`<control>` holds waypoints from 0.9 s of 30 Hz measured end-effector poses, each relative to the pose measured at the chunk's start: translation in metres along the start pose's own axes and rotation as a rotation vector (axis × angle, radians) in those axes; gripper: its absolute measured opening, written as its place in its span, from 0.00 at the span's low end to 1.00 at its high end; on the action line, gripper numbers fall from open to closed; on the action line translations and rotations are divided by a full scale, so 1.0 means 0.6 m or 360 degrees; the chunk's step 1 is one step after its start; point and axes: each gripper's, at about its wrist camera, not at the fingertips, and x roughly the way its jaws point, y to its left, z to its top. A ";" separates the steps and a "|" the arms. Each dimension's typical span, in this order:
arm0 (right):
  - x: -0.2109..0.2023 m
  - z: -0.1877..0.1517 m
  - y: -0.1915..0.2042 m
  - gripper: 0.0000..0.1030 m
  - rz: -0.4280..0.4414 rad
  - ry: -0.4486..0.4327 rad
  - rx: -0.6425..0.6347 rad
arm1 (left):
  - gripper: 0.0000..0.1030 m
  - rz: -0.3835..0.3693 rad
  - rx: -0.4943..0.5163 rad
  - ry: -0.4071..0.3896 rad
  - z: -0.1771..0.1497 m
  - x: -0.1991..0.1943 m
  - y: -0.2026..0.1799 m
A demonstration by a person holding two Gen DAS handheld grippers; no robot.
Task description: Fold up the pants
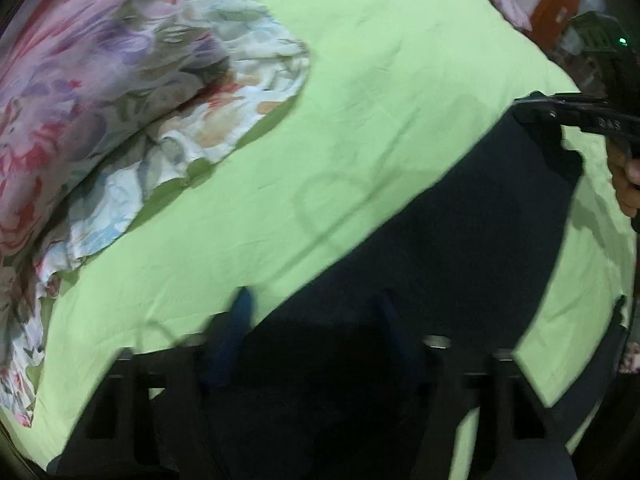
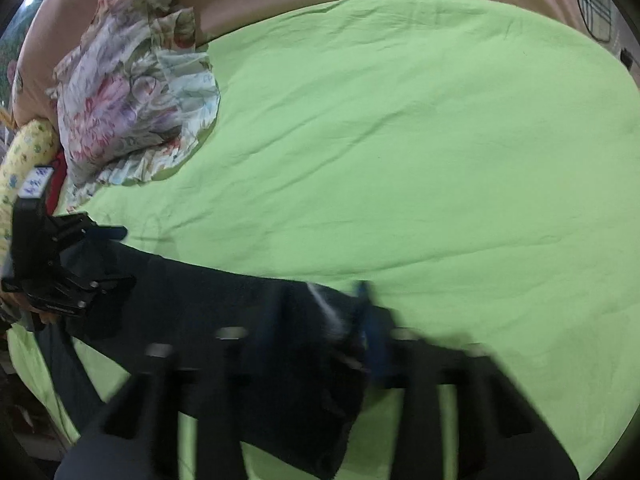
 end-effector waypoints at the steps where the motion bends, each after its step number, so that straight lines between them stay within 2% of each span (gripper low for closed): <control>1: -0.005 -0.001 -0.007 0.14 0.0059 0.0001 0.0050 | 0.23 -0.0071 0.0003 0.0024 0.000 0.001 -0.003; 2: -0.010 -0.002 -0.009 0.11 0.0085 -0.0009 0.0083 | 0.16 -0.0089 0.0016 0.0038 0.007 0.005 -0.008; 5: -0.041 -0.015 0.002 0.09 0.0120 -0.0066 0.0131 | 0.11 -0.0093 0.0119 0.0023 -0.005 -0.002 -0.027; 8: -0.081 -0.037 0.032 0.08 0.0109 -0.0144 0.0129 | 0.08 -0.0197 0.0137 -0.0027 -0.031 -0.036 -0.040; 11: -0.124 -0.076 0.064 0.08 0.0081 -0.0204 0.0149 | 0.08 -0.0274 0.0202 -0.0090 -0.072 -0.080 -0.064; 15: -0.167 -0.149 0.104 0.08 0.0002 -0.0226 0.0105 | 0.08 -0.0337 0.0195 -0.0117 -0.133 -0.114 -0.087; 18: -0.179 -0.205 0.112 0.08 -0.0052 -0.0182 0.0096 | 0.08 -0.0389 0.0176 -0.0130 -0.212 -0.142 -0.115; 20: -0.185 -0.246 0.115 0.08 -0.0069 -0.0158 0.0096 | 0.08 -0.0414 0.0169 -0.0125 -0.216 -0.142 -0.128; 22: -0.196 -0.282 0.122 0.08 -0.0069 -0.0160 0.0077 | 0.08 -0.0437 0.0162 -0.0135 -0.244 -0.153 -0.145; 27: -0.222 -0.341 0.143 0.08 -0.0137 -0.0176 0.0017 | 0.08 -0.0493 0.0191 -0.0152 -0.277 -0.178 -0.172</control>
